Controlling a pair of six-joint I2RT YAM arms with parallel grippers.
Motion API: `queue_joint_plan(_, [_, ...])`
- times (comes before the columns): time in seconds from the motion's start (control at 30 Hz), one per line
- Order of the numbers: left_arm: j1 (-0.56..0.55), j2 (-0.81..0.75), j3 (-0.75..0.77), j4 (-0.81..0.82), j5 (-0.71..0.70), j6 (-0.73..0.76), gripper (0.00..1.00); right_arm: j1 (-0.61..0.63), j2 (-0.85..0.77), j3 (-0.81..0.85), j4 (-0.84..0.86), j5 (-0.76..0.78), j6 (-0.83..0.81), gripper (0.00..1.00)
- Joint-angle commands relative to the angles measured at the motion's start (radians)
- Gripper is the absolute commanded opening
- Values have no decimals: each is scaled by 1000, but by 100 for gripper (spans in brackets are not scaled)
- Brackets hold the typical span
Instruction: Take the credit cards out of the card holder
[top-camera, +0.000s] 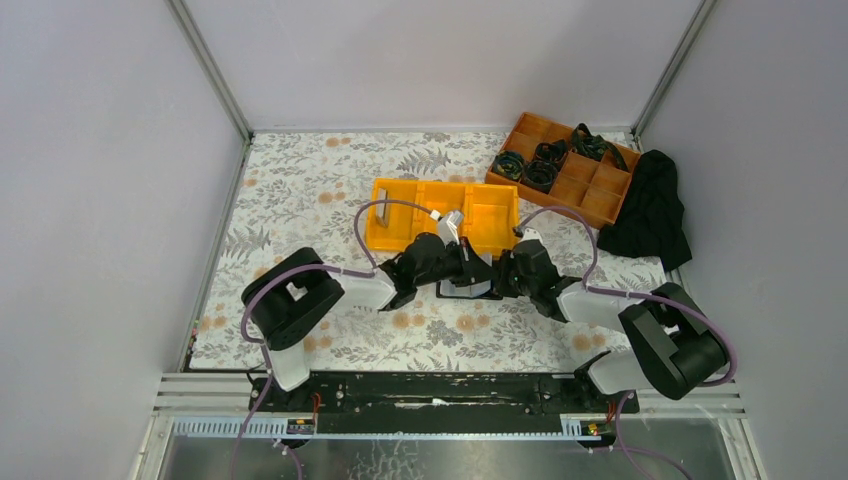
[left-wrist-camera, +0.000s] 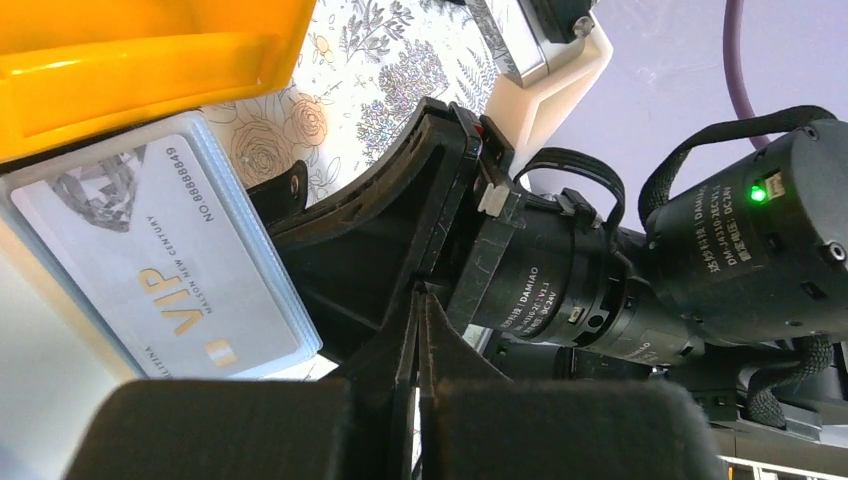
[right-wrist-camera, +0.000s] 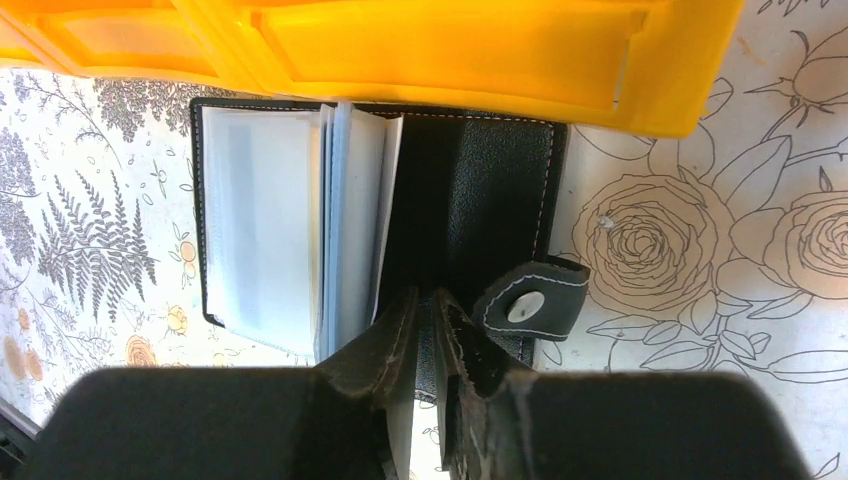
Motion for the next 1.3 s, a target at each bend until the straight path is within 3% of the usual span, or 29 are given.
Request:
queue_joint_plan(0.0, [-8,35,35,74,85,-17,0,21,15,-40,-138,-44,-12,18])
queue_joint_plan(0.27, [-3,0,23,18,41,35,0,20,-140,-38,-207,-17,-21,18])
queue_joint_plan(0.53, [14,-8,-12,20,18,47,4,23,-365,15,-376,20,-64,31])
queue_joint_plan(0.87, [18,-17,-45,13,-3,69,7,22,-533,50,-531,168,-46,38])
queue_joint_plan(1.1, [23,9,-60,22,-4,62,9,22,-430,49,-476,114,-62,41])
queue_joint_plan(1.27, [29,7,-48,-67,-55,101,17,22,-311,14,-368,58,-50,38])
